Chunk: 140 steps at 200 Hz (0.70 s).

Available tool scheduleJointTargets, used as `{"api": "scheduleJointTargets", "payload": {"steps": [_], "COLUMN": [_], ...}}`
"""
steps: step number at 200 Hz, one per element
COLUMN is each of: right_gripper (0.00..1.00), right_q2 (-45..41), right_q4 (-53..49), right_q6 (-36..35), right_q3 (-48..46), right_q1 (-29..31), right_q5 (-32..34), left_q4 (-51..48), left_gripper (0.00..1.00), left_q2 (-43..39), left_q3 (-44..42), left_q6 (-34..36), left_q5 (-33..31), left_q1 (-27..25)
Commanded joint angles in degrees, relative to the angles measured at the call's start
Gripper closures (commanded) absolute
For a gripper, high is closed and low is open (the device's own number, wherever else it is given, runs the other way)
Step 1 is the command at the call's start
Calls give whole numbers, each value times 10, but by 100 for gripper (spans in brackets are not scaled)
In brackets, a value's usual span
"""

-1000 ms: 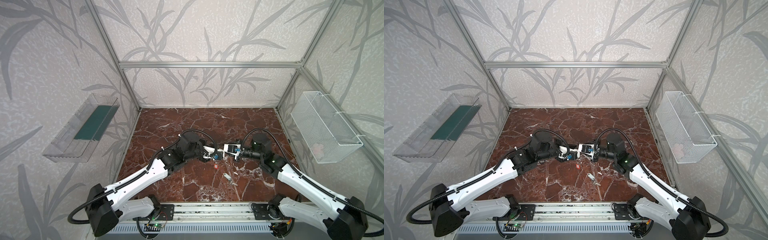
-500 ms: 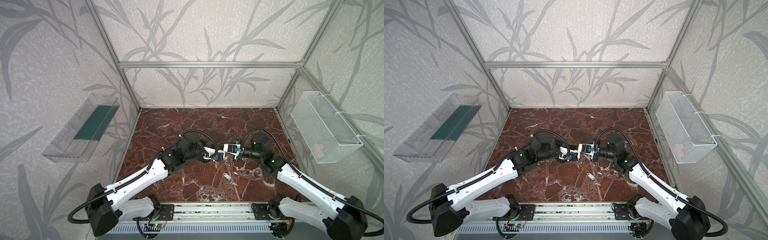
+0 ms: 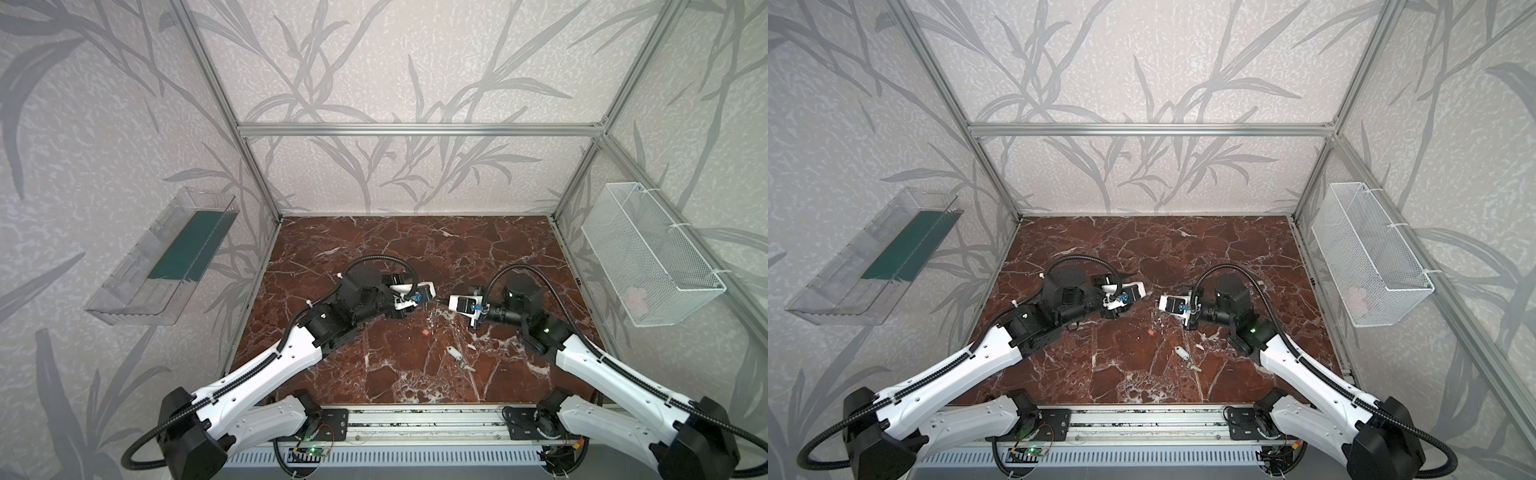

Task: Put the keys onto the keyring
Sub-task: 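Release the ring and move the left gripper toward the blue-tagged key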

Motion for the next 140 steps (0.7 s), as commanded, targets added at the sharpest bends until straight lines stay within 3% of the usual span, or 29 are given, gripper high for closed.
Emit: {"api": "scheduleJointTargets", "payload": {"steps": [1,43,140], "right_gripper": [100,100,100], "right_q2": [-29,-55,-83], "right_q4": [64,94,119], "right_q6": [-25,-81,-147], "right_q3": [-23,-55,-83], "right_q1": [0,0,0], "right_q5": [1,14,38], "left_q4": [-1,-15,-22], "left_gripper": [48,47,48], "left_q2": [-11,1,26], "left_q3": [-2,5,18], "left_q6": [-77,-128,-125], "left_q5": [6,7,51], "left_q1": [16,37,42]}}
